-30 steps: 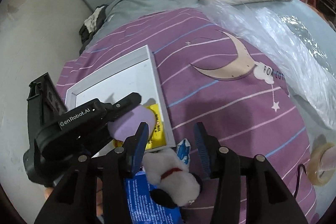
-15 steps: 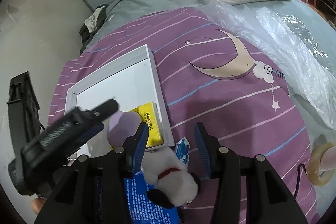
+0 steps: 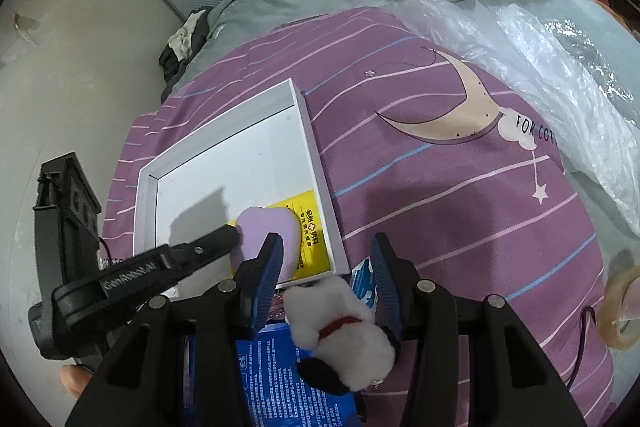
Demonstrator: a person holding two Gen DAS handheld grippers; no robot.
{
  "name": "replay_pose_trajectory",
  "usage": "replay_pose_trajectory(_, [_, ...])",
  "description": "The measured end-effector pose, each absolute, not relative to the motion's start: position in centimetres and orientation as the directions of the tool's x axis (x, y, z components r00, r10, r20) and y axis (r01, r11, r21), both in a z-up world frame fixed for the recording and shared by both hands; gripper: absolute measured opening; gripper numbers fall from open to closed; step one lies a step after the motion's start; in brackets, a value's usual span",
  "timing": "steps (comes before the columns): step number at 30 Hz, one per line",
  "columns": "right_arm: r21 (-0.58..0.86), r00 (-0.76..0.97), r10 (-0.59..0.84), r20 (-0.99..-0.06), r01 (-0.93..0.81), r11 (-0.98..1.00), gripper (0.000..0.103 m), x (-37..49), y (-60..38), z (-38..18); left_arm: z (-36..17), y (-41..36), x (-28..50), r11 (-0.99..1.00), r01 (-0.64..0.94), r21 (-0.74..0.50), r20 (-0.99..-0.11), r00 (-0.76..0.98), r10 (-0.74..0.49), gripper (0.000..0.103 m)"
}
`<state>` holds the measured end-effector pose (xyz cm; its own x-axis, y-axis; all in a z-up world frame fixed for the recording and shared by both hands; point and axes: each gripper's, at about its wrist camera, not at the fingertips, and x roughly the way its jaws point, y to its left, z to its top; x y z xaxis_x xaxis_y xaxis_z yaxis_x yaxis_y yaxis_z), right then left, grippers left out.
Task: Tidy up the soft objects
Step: 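Lower the lavender sponge onto the yellow pack and open the left gripper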
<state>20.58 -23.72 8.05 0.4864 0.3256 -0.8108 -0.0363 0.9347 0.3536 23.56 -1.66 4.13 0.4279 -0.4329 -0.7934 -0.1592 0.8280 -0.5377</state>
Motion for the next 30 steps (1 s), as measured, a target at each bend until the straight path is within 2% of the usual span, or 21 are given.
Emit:
replay_pose_trajectory(21, [0.342,0.444,0.326,-0.835,-0.045,0.938,0.045,20.7,-22.9,7.5,3.5,-2.2,24.0,0.785,-0.131,-0.606,-0.741,0.454,-0.496,0.016])
replay_pose_trajectory(25, [0.343,0.432,0.333,-0.838,-0.055,0.938,0.045,20.7,-22.6,7.4,4.0,-2.5,23.9,0.818,-0.123,-0.562,-0.762,0.460,-0.455,0.016])
replay_pose_trajectory(29, [0.344,0.421,0.340,-0.841,-0.068,0.936,0.045,20.6,-22.3,7.3,5.3,-3.4,23.2,0.886,-0.093,-0.455,-0.808,0.462,-0.366,0.026])
replay_pose_trajectory(30, [0.347,0.420,0.343,-0.840,-0.071,0.935,0.045,20.6,-22.3,7.3,5.5,-3.5,22.9,0.895,-0.083,-0.438,-0.814,0.458,-0.356,0.033])
